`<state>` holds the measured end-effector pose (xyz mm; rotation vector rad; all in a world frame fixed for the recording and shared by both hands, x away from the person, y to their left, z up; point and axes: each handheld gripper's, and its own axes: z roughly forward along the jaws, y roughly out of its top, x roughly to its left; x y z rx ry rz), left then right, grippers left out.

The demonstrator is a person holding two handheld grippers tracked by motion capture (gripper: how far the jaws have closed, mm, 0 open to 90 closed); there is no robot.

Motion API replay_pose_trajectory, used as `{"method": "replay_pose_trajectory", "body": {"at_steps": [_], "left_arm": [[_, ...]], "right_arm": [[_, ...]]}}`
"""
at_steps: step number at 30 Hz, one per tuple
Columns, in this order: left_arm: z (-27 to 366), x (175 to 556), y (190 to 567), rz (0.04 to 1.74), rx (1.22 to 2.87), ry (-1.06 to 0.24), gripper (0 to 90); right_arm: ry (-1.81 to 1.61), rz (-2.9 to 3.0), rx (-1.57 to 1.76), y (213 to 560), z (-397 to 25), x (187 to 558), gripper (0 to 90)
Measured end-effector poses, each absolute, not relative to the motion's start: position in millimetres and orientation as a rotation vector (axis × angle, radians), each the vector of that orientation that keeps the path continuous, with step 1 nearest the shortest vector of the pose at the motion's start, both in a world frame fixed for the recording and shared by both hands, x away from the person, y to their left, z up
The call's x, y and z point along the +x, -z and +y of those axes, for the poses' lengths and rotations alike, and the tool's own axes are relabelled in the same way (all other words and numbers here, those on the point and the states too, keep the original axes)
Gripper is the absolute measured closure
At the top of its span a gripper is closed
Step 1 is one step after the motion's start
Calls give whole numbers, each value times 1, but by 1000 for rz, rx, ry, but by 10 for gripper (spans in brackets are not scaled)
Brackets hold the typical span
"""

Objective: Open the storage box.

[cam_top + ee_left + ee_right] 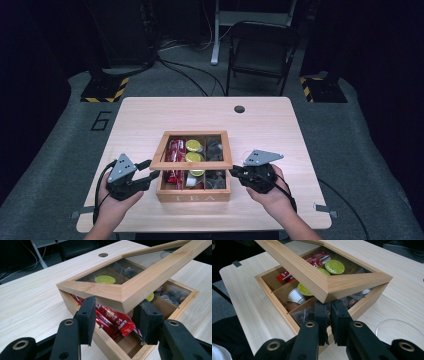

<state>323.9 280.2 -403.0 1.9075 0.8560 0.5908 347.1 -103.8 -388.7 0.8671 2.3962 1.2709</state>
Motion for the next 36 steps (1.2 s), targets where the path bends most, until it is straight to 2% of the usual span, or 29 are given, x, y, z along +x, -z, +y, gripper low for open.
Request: {"method": "replay_pose_trajectory", "body": {"at_steps": [3, 7, 9, 15, 20, 27, 36], "left_arm": [[281, 324, 401, 856, 1906, -588, 542], [283, 326, 395, 856, 1882, -570, 553], [285, 329, 391, 867, 1867, -537, 552], [284, 333, 384, 863, 1867, -556, 551], [283, 339, 376, 863, 1873, -568, 551], [283, 346, 366, 854, 1879, -575, 552], [284, 352, 362, 863, 1855, -569, 552]], "right_arm": [[-1275, 2391, 873, 387, -104, 347, 812], [-1275, 2351, 858, 385, -103, 348, 728], [-1288, 2305, 864, 384, -103, 349, 659], [-1292, 2257, 845, 377, -103, 354, 610], [-1275, 2238, 821, 371, -101, 358, 614], [-1236, 2227, 762, 365, -98, 362, 680], [-1263, 2205, 755, 355, -100, 361, 706]]}}
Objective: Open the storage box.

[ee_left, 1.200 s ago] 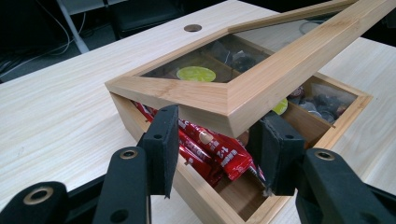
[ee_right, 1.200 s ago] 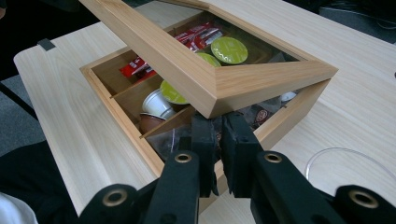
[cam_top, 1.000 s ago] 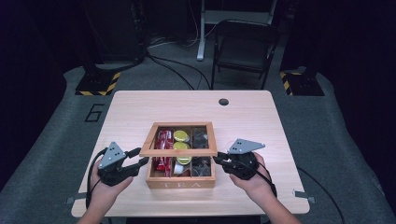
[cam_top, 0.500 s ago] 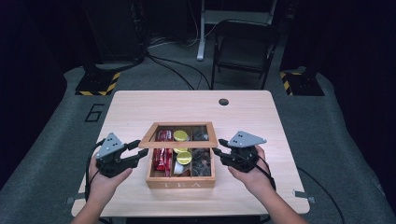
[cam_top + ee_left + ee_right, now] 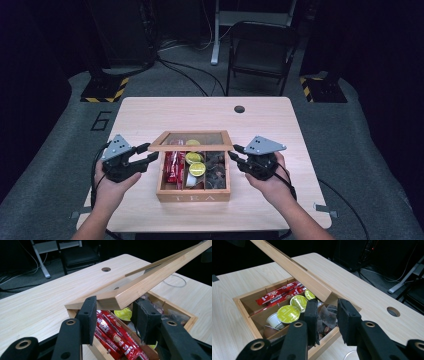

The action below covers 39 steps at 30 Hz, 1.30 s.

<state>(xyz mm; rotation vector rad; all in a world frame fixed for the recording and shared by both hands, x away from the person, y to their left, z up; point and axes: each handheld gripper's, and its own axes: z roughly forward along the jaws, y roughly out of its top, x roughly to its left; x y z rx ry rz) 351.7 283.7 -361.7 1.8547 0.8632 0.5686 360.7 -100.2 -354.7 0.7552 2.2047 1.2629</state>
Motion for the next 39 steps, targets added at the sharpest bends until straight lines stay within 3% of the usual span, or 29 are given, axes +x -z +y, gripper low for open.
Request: {"method": "replay_pose_trajectory", "body": {"at_steps": [9, 27, 39], "left_arm": [[283, 356, 357, 860, 1861, -579, 551], [283, 365, 355, 873, 1835, -591, 548], [282, 382, 380, 939, 1829, -573, 561]], "right_arm": [[-1246, 2190, 755, 351, -100, 362, 766], [-1282, 2183, 789, 343, -101, 371, 772], [-1285, 2179, 794, 338, -101, 376, 772]]}}
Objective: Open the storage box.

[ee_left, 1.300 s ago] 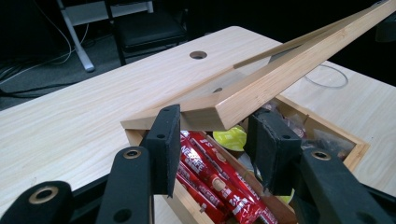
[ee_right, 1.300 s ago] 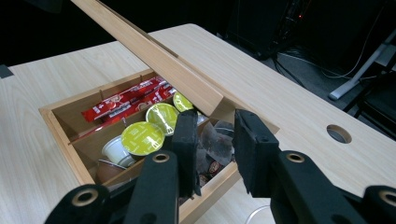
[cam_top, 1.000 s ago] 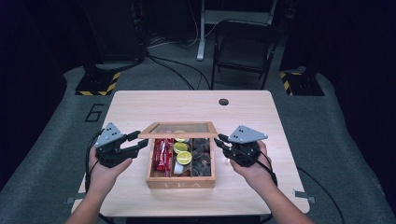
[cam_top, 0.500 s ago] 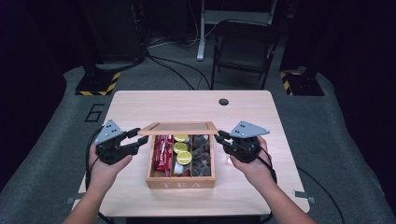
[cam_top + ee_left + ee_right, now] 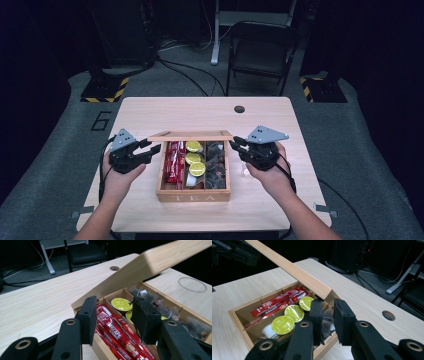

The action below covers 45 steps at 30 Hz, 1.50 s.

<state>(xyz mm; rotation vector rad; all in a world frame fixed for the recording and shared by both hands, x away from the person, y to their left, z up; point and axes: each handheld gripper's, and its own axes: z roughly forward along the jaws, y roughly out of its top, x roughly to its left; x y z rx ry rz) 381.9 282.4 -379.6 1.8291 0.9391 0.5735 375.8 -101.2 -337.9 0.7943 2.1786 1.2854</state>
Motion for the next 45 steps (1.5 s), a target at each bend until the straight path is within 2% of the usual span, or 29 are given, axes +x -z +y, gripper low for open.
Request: {"method": "replay_pose_trajectory", "body": {"at_steps": [16, 27, 38, 45], "left_arm": [[276, 405, 387, 996, 1768, -625, 625], [273, 414, 381, 1002, 1760, -634, 608], [273, 416, 380, 996, 1761, -633, 610], [274, 418, 381, 988, 1748, -632, 609]], "right_arm": [[-1298, 2162, 802, 332, -101, 384, 772], [-1297, 2148, 809, 326, -99, 391, 772], [-1312, 2128, 819, 326, -97, 396, 721], [-1344, 2128, 838, 337, -100, 394, 685]]}}
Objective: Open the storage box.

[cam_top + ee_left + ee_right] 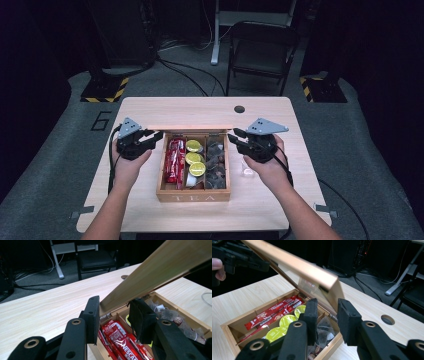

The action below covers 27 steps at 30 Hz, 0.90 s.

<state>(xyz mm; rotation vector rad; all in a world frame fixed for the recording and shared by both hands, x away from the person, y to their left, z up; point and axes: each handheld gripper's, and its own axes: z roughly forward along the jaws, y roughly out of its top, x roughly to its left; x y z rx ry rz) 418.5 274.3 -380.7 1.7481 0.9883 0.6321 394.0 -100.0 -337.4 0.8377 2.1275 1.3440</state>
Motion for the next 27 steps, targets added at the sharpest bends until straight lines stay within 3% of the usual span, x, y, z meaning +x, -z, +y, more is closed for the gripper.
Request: {"method": "replay_pose_trajectory", "body": {"at_steps": [16, 27], "left_arm": [[274, 419, 381, 992, 1745, -626, 607], [275, 420, 381, 993, 1738, -618, 605]], "right_arm": [[-1337, 2170, 912, 382, -92, 391, 556], [-1316, 2207, 931, 408, -80, 391, 537]]}}
